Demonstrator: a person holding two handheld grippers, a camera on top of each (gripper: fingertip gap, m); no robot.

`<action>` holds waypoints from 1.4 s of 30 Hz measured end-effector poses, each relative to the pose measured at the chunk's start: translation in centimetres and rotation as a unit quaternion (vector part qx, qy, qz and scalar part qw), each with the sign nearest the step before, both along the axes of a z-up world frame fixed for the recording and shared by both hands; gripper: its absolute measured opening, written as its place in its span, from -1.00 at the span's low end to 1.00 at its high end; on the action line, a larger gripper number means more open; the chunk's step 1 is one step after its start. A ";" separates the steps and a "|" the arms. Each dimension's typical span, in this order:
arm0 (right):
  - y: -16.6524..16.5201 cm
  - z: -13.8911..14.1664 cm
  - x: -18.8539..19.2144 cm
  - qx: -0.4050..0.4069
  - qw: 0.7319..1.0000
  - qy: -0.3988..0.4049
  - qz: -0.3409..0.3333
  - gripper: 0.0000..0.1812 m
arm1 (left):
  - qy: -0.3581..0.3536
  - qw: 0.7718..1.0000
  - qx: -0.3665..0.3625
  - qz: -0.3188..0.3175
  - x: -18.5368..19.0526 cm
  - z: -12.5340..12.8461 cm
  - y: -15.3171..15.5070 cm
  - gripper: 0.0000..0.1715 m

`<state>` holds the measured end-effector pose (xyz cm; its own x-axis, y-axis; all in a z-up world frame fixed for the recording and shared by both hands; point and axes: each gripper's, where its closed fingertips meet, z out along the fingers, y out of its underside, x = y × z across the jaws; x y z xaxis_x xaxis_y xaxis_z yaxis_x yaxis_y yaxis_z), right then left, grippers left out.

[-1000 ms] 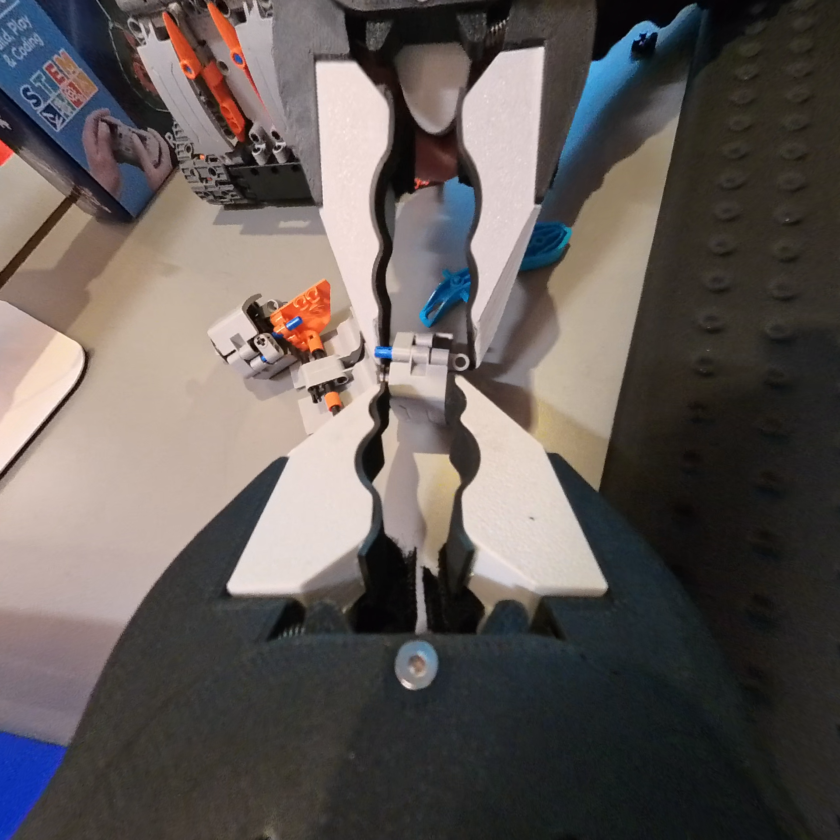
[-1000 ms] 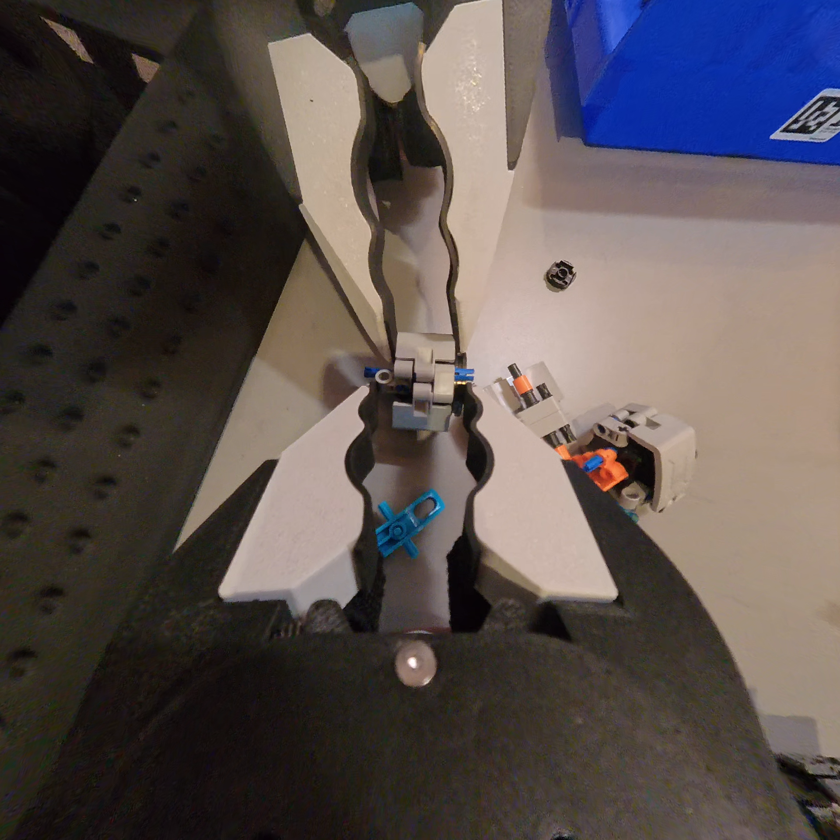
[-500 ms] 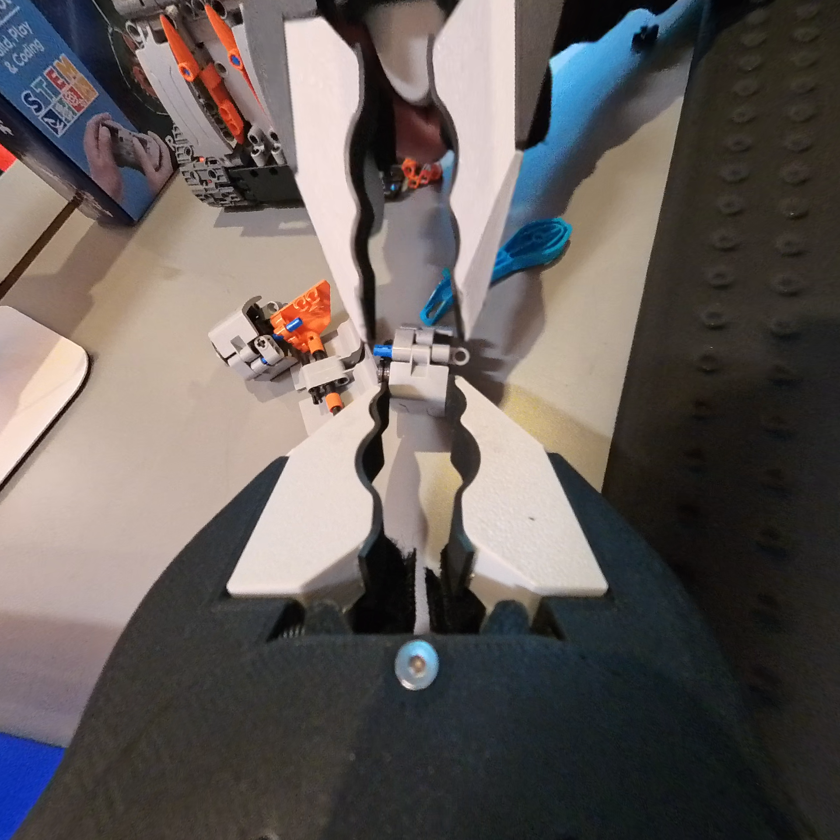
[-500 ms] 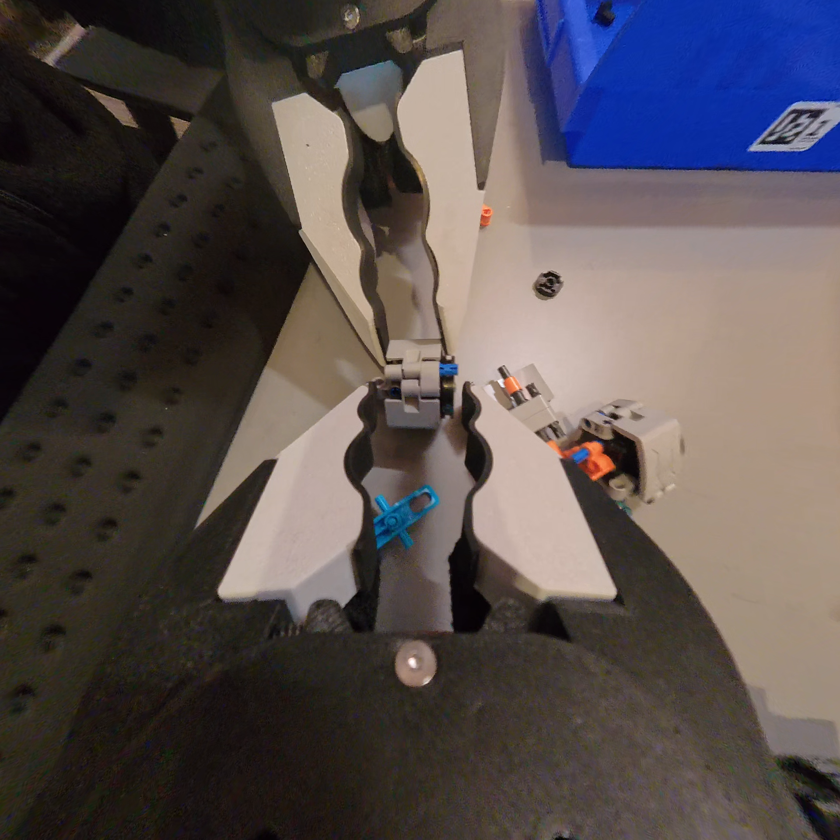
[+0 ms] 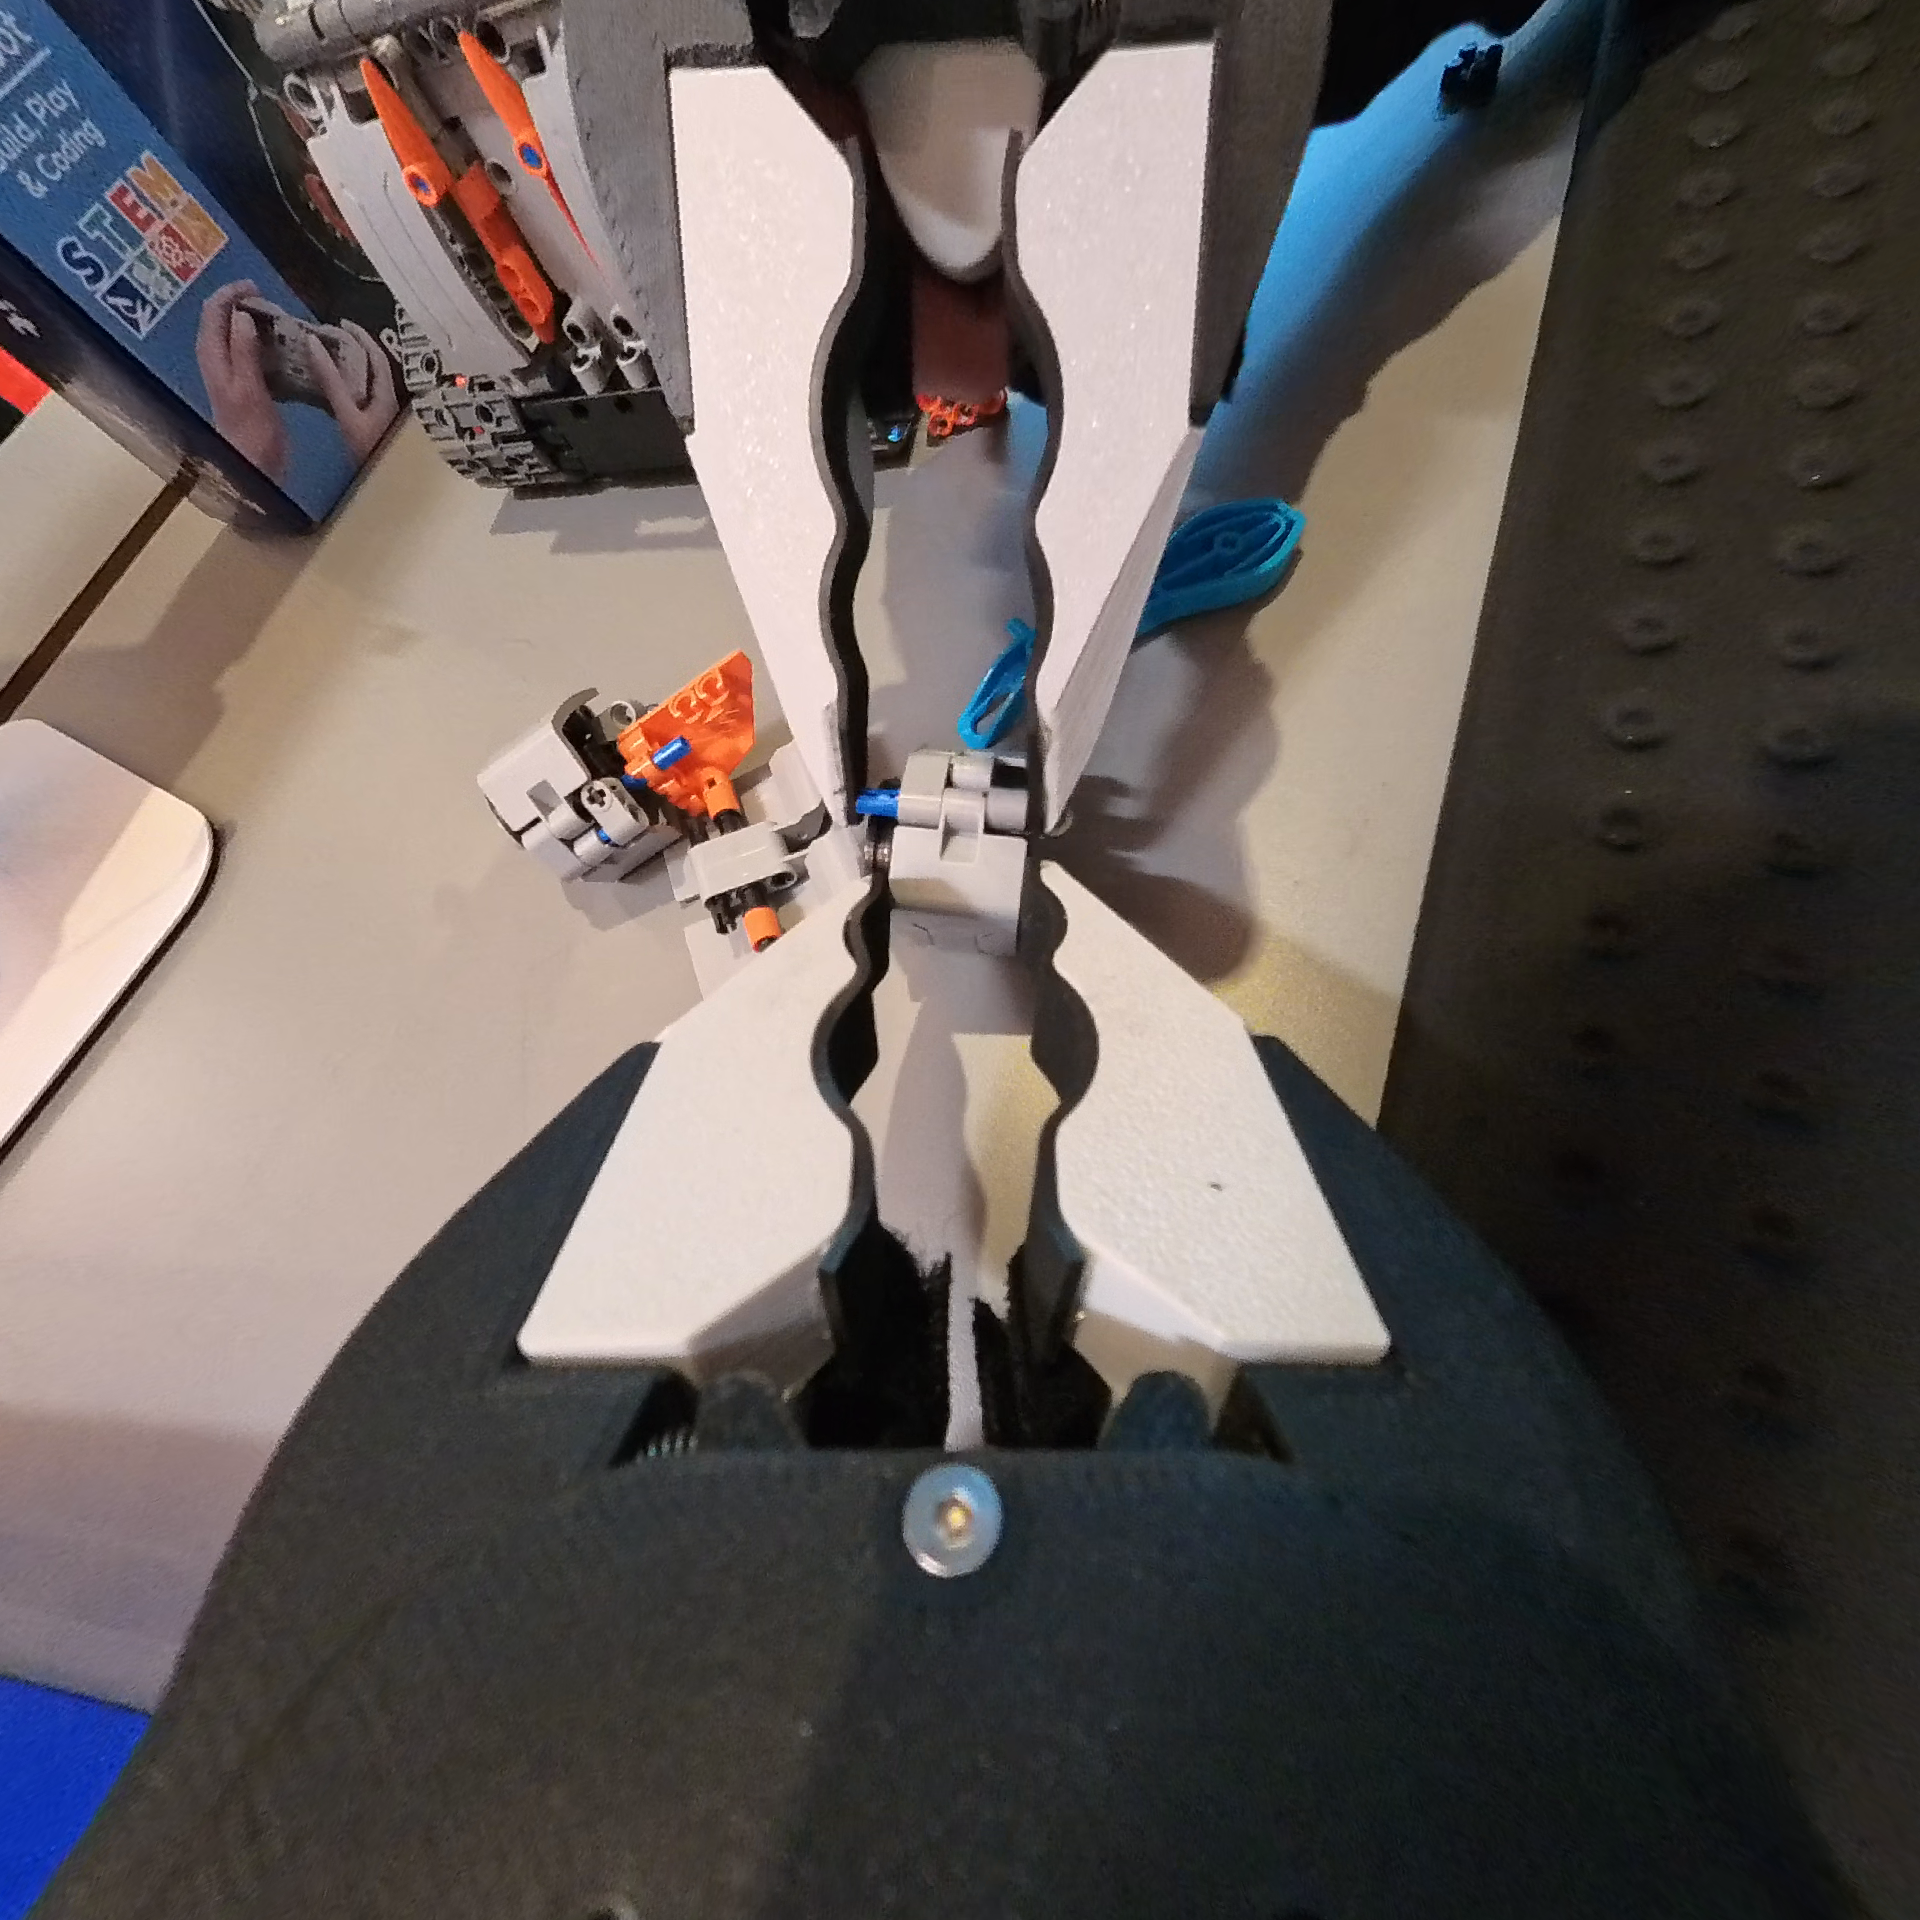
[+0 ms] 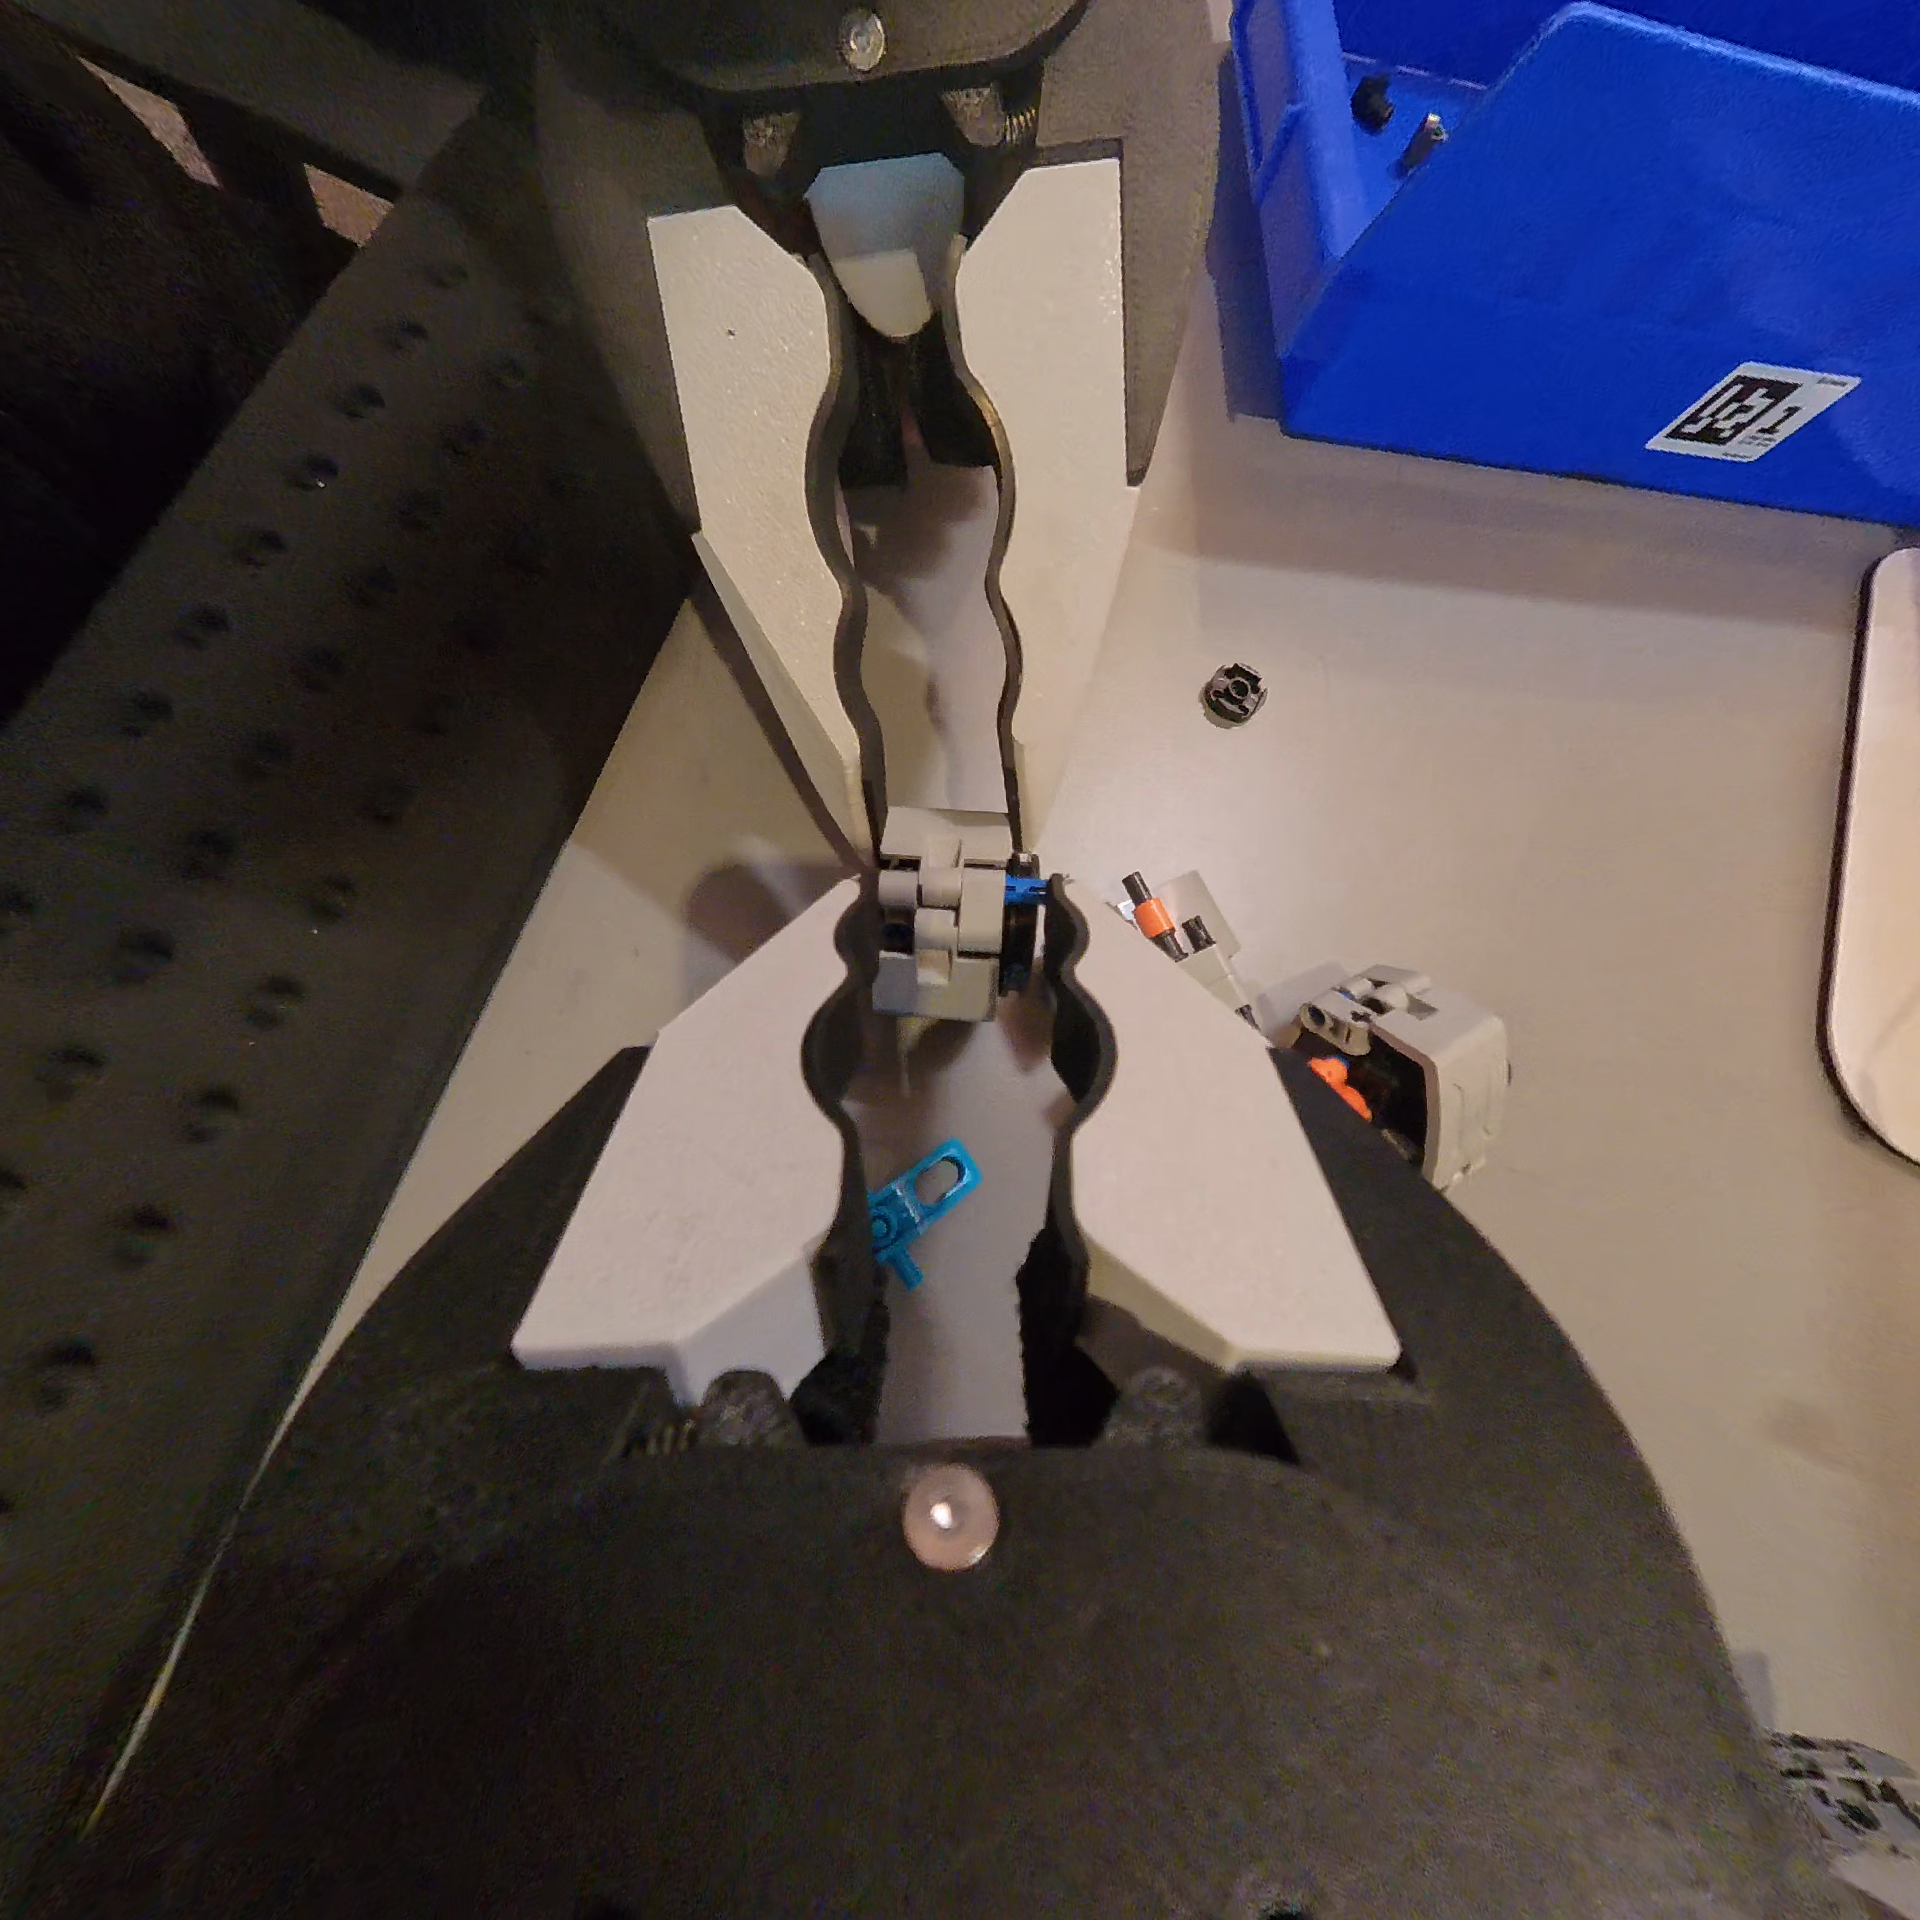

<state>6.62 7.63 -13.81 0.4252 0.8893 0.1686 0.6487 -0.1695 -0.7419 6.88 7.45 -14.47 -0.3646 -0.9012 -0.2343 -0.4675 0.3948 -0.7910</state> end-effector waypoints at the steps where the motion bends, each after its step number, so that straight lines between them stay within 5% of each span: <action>1: 0.0 0.0 0.0 0.001 1.000 0.000 -0.002 -0.69 | 0.000 1.000 -0.001 0.000 0.0 0.0 0.0 -0.74; 17: 0.7 0.3 0.3 -0.006 1.000 0.002 -0.029 -0.68 | -0.010 1.000 0.000 0.001 0.2 0.3 0.6 -0.74; 26: 0.5 6.8 1.7 0.016 0.995 0.030 -0.097 -0.55 | -0.098 0.981 -0.169 0.018 -0.1 5.2 2.6 -0.74; 32: 0.3 6.4 -0.1 -0.007 0.989 0.055 -0.139 -0.42 | -0.112 0.971 -0.209 -0.014 -0.6 6.3 1.6 -0.73; 42: 0.9 6.5 -0.7 -0.003 0.973 0.117 -0.197 -0.61 | -0.130 0.957 -0.258 -0.034 -1.1 7.5 1.3 -0.74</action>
<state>5.90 8.53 -7.28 0.7592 0.6504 0.0218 0.3466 -0.3758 -0.8594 5.76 8.71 -6.95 -0.4168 -0.8975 0.1441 -0.2154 -0.0565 -0.9749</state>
